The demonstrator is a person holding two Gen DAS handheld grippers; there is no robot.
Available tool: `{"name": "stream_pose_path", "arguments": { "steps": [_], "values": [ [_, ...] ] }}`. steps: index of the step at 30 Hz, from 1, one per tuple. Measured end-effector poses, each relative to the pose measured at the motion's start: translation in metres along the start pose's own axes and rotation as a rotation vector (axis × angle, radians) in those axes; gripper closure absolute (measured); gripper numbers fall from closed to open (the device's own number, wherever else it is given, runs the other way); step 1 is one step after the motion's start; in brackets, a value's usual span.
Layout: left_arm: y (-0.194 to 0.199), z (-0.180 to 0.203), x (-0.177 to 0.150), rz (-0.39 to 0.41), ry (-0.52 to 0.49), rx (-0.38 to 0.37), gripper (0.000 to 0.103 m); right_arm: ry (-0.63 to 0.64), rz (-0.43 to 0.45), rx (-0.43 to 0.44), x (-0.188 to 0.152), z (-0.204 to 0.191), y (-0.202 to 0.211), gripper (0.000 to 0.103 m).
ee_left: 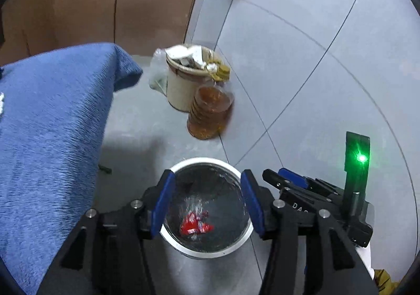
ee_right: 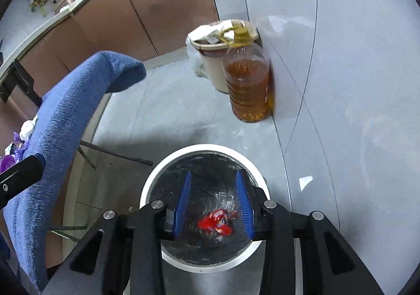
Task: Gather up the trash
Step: 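Carry both items over the steel bin and open both tools to drop them, then return both tools to the trash pile on the towel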
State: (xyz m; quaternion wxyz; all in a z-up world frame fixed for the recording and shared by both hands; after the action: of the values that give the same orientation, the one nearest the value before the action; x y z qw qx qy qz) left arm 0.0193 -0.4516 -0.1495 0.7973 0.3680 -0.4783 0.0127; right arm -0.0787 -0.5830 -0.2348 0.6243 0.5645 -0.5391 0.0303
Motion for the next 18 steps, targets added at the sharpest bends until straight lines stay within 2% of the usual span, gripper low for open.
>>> {"name": "stream_pose_path", "arguments": {
  "steps": [6, 14, 18],
  "values": [
    [0.042, -0.009, 0.018, 0.113, 0.003, 0.042, 0.053, 0.019, 0.079, 0.039, 0.026, -0.018, 0.030, 0.066],
    [0.108, -0.025, 0.032, 0.203, -0.022, 0.111, 0.053, 0.076, 0.212, 0.115, 0.059, -0.067, 0.090, 0.064],
    [0.159, -0.042, 0.035, 0.277, -0.022, 0.172, 0.049, 0.112, 0.273, 0.158, 0.070, -0.097, 0.126, 0.064]
  ]
}}
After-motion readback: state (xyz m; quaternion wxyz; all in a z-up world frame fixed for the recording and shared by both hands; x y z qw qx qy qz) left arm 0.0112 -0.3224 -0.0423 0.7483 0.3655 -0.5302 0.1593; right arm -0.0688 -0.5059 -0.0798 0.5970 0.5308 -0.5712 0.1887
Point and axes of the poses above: each gripper's, at about its wrist camera, not at the fingertips, and y roughly against the way its jaws point, z to its right, x to its top, the point moved 8 cm from there along -y, roughly the way its jaws point, and after that the axes turned 15 degrees about z, right-handed, at the moved point
